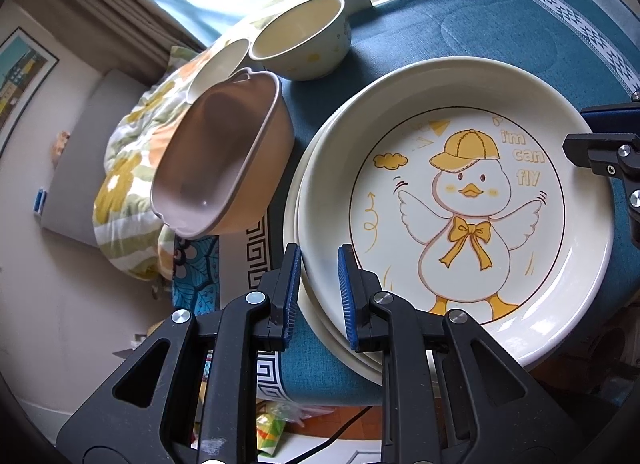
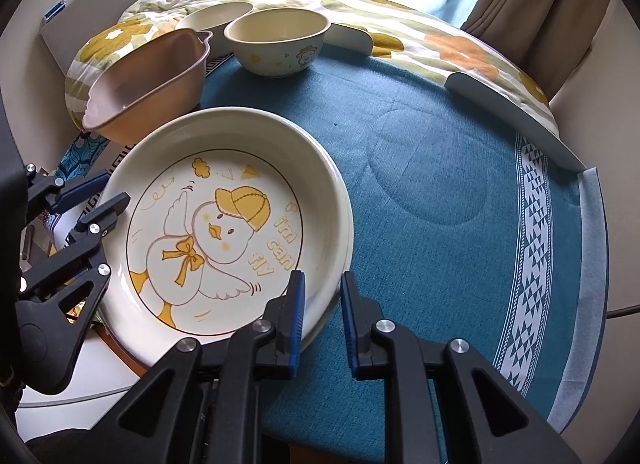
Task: Organize plates and bowls
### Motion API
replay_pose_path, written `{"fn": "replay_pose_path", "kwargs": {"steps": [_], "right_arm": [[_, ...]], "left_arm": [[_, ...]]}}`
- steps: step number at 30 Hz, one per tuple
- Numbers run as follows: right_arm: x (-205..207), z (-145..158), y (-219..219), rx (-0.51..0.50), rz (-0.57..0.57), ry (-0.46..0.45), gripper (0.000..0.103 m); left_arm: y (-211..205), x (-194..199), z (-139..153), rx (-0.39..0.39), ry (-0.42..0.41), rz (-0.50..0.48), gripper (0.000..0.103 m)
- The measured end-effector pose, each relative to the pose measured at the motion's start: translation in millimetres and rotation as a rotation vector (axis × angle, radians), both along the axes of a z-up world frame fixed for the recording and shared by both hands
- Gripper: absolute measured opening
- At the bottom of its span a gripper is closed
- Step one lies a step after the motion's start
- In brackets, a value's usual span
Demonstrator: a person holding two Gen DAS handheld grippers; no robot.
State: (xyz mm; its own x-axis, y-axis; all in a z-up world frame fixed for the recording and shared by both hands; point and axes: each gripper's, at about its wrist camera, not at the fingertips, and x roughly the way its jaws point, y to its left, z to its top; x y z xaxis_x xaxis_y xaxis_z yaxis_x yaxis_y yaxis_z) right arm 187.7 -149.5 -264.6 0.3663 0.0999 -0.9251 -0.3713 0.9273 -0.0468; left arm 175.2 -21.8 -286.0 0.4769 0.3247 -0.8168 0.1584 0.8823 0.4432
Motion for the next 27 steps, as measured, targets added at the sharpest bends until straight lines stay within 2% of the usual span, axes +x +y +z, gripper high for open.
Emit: {"fn": "replay_pose_path", "kwargs": {"steps": [2, 5, 7, 9, 10, 11, 12, 13, 14, 15, 16, 21, 22, 25, 27], "right_arm": [[0.5, 6.8, -2.5, 0.019, -0.009, -0.014, 0.016], [4.7, 23.4, -13.1, 0.080, -0.033, -0.033, 0.016], [10.6, 34.2, -21.2, 0.132, -0.046, -0.028, 0.016], [16.0, 45.6, -28.9, 0.175, -0.054, -0.033, 0.016], [17.8, 51.1, -32.3, 0.200, -0.054, -0.040, 0.018], [19.3, 56.5, -35.5, 0.226, -0.055, -0.049, 0.031], [21.0, 62.3, -38.6, 0.254, -0.053, -0.056, 0.045], [22.5, 68.8, -42.1, 0.287, -0.048, -0.070, 0.082], [23.8, 73.1, -42.6, 0.308, -0.042, -0.086, 0.103], [24.6, 78.6, -44.0, 0.330, -0.032, -0.108, 0.103], [26.0, 83.5, -44.3, 0.339, -0.022, -0.130, 0.103], [36.5, 92.7, -36.3, 0.364, 0.046, -0.150, 0.103], [39.1, 92.2, -34.0, 0.366, 0.061, -0.136, 0.103], [46.7, 87.6, -23.8, 0.348, 0.093, -0.078, 0.103], [50.5, 87.0, -19.2, 0.364, 0.083, -0.069, 0.103]], "left_arm": [[4.0, 2.4, 4.6, -0.025, 0.004, 0.008, 0.017], [15.0, 6.6, 24.2, -0.126, -0.012, 0.031, 0.016], [25.5, 9.8, 43.1, -0.193, -0.039, 0.060, 0.016], [35.6, 11.7, 62.2, -0.221, -0.083, 0.097, 0.016], [42.0, 12.9, 74.0, -0.229, -0.114, 0.127, 0.017], [46.7, 14.0, 82.7, -0.233, -0.135, 0.148, 0.019], [51.5, 15.1, 91.0, -0.243, -0.151, 0.169, 0.035], [55.6, 16.6, 97.3, -0.251, -0.164, 0.185, 0.077], [60.3, 16.0, 104.4, -0.256, -0.195, 0.206, 0.096], [64.0, 12.4, 112.1, -0.263, -0.247, 0.215, 0.103], [66.9, 9.5, 119.5, -0.276, -0.283, 0.213, 0.103], [76.6, 12.8, 126.5, -0.306, -0.247, 0.229, 0.103], [81.7, 11.5, 127.2, -0.338, -0.240, 0.236, 0.103], [108.5, 5.6, 128.2, -0.496, -0.223, 0.285, 0.103], [127.1, 5.6, 125.5, -0.558, -0.206, 0.312, 0.102]]}}
